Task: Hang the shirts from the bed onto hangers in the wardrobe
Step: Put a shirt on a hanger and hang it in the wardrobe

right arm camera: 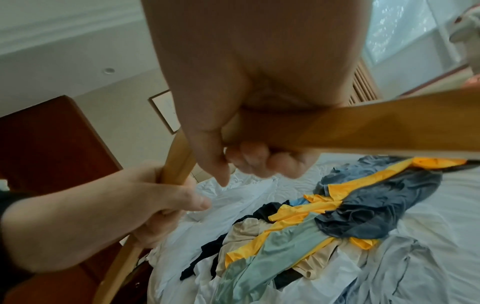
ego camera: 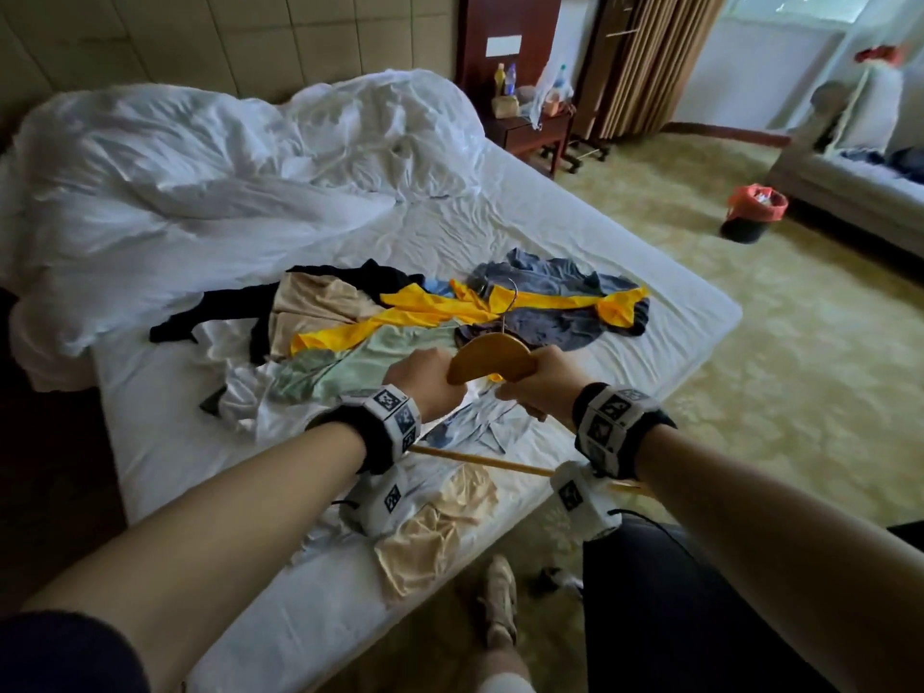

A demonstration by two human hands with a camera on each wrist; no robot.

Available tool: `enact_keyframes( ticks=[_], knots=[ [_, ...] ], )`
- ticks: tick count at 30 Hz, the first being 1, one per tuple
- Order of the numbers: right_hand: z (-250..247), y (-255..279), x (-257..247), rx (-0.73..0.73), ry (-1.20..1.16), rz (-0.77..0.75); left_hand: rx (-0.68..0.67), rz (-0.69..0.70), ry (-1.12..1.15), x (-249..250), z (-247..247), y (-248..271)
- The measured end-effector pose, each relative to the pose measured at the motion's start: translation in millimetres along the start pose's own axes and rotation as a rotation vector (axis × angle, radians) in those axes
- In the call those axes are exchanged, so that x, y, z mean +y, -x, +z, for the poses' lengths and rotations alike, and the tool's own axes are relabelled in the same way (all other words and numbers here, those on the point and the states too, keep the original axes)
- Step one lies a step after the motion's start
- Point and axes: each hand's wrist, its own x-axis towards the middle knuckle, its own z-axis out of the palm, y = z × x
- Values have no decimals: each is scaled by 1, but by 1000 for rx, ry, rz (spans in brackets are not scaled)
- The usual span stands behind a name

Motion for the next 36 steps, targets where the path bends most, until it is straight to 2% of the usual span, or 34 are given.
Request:
enact_keyframes(
  ticks=[4,8,10,13,15,16,20,23,27,29,32,36],
  knots=[
    [-10,-87,13,-179,-131,-2,-44,-35,-33,-1,32,-77],
    [-19,-161,19,-475,-214,35,-102,-43,-51,0,56,-134],
    [-16,-191,26,-543,-243,84,-59,-19,-39,-9,73,-161],
    [-4,-233,44,-490,-367,137,154,11,-2,-35,99,-184],
    [7,-257,60,-424,-449,164,234,-72,-2,-64,118,-189],
    [13,-268,67,-401,-478,172,224,-123,-1,-80,129,-188],
    [50,-307,93,-370,-541,175,76,-370,66,-137,183,-181],
    [86,-327,118,-353,-452,180,-16,-497,132,-167,229,-180],
    [133,-339,156,-371,-307,56,-90,-514,98,-197,272,-193],
    [148,-342,171,-390,-292,121,-131,-495,52,-208,283,-203],
    [163,-342,189,-415,-240,187,-223,-513,-162,-220,288,-219],
    [170,-341,188,-403,-177,127,-356,-519,-363,-227,281,-230]
  ],
)
